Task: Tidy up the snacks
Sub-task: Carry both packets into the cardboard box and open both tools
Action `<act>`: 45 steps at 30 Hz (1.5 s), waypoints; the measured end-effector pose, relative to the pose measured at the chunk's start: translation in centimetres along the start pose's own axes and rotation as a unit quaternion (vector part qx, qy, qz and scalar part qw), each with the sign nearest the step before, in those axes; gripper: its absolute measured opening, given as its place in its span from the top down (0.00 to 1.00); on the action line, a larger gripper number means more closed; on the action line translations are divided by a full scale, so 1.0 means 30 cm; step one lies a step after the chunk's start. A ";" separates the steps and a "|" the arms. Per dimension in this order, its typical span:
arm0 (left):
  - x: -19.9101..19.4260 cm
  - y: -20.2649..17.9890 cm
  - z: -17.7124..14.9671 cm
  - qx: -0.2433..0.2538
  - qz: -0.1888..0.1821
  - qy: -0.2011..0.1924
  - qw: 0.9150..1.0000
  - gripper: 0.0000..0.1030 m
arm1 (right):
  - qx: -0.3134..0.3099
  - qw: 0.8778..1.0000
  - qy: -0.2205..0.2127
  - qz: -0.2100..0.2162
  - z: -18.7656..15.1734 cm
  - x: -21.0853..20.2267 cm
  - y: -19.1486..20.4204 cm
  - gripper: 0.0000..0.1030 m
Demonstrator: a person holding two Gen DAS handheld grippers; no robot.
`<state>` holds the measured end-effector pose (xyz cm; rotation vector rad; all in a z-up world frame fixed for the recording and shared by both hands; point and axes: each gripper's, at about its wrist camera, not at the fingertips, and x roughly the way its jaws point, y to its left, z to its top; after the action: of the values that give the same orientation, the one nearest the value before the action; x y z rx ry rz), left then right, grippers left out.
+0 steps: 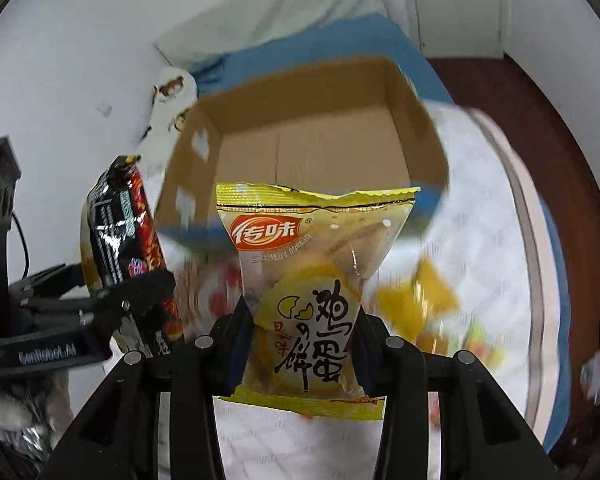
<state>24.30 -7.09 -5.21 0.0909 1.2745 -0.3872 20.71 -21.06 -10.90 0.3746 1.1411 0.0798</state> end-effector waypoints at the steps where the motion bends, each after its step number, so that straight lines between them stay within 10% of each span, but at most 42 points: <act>1: 0.020 0.002 0.087 0.003 0.007 0.000 1.000 0.16 | -0.005 1.000 -0.005 -0.001 0.067 0.013 -0.004 0.57; 11: 0.456 0.072 0.514 0.006 0.016 0.107 0.994 0.16 | -0.038 0.998 0.055 -0.016 0.544 0.438 -0.063 0.57; 21: 0.735 0.158 0.607 -0.019 0.020 0.170 0.985 0.16 | -0.046 0.991 0.126 -0.004 0.652 0.753 -0.120 0.55; 24: 0.781 0.206 0.605 -0.043 0.010 0.184 0.982 0.13 | -0.046 0.987 0.153 0.000 0.658 0.821 -0.143 0.18; 25: 0.777 0.208 0.599 -0.046 0.009 0.182 0.982 0.09 | -0.041 0.986 0.159 0.002 0.665 0.832 -0.152 0.07; 45: 0.350 0.156 0.373 -0.076 0.073 0.017 0.994 0.08 | -0.022 0.993 0.098 -0.055 0.578 0.525 -0.140 0.07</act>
<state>38.56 -8.29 -12.46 0.0617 1.3180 -0.1631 42.38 -25.36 -19.74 0.2681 1.3487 0.0465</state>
